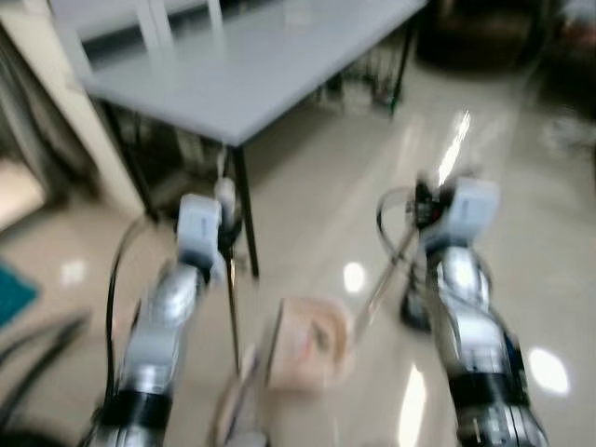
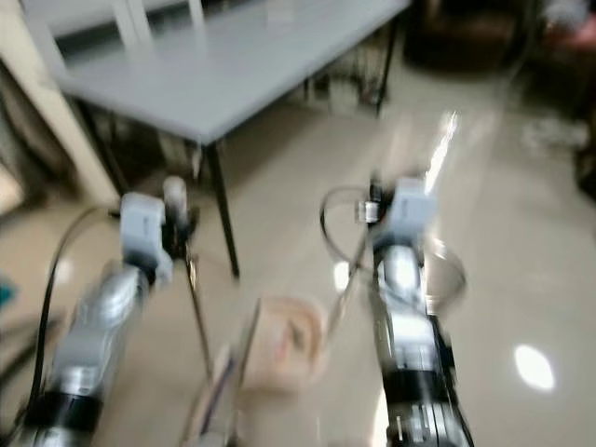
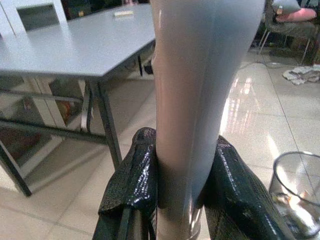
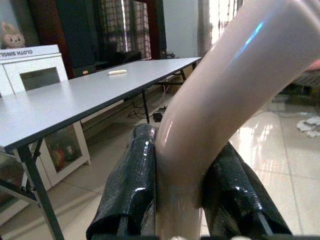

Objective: Sweep floor

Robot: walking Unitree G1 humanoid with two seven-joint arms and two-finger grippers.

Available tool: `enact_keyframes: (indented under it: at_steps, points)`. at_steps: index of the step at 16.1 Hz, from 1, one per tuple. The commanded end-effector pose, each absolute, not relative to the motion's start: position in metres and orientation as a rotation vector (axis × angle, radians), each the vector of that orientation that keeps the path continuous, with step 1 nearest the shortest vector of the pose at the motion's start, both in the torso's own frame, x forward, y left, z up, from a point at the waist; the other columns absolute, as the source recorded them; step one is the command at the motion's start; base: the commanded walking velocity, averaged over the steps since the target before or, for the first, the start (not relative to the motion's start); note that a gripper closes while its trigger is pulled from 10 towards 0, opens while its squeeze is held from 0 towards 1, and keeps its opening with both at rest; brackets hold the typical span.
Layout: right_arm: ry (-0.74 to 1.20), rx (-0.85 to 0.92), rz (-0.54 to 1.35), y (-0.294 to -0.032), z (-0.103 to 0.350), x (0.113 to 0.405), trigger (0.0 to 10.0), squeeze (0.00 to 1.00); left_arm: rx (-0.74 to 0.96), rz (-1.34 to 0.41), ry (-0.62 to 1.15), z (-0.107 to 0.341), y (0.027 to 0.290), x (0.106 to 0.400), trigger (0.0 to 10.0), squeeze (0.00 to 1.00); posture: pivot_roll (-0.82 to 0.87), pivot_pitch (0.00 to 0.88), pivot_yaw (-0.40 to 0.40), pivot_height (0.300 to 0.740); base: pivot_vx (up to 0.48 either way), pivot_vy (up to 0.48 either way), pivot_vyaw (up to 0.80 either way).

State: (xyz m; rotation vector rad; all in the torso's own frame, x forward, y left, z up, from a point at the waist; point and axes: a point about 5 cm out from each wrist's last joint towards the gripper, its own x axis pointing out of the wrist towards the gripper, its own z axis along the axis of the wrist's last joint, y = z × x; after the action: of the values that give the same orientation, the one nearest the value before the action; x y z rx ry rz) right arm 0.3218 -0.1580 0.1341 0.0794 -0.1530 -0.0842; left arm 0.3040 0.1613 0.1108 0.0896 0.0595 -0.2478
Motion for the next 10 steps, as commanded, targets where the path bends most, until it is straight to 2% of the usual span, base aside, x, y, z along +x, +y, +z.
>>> enact_keyframes:
  at_steps: [1, 10]
  points:
    - [-0.229, 0.081, -0.086, -0.159, 0.153, 0.324, 10.0, 0.00, 0.104, -0.253, 0.026, 0.118, 0.161, 0.307, 10.0, 0.00, 0.05, 0.038, 0.039, 0.740, 0.000, -0.270, 0.00]
    - [-0.248, 0.075, -0.086, -0.164, 0.164, 0.326, 10.0, 0.00, 0.110, -0.254, 0.023, 0.118, 0.161, 0.308, 10.0, 0.00, 0.04, 0.040, 0.039, 0.740, 0.000, -0.279, 0.00]
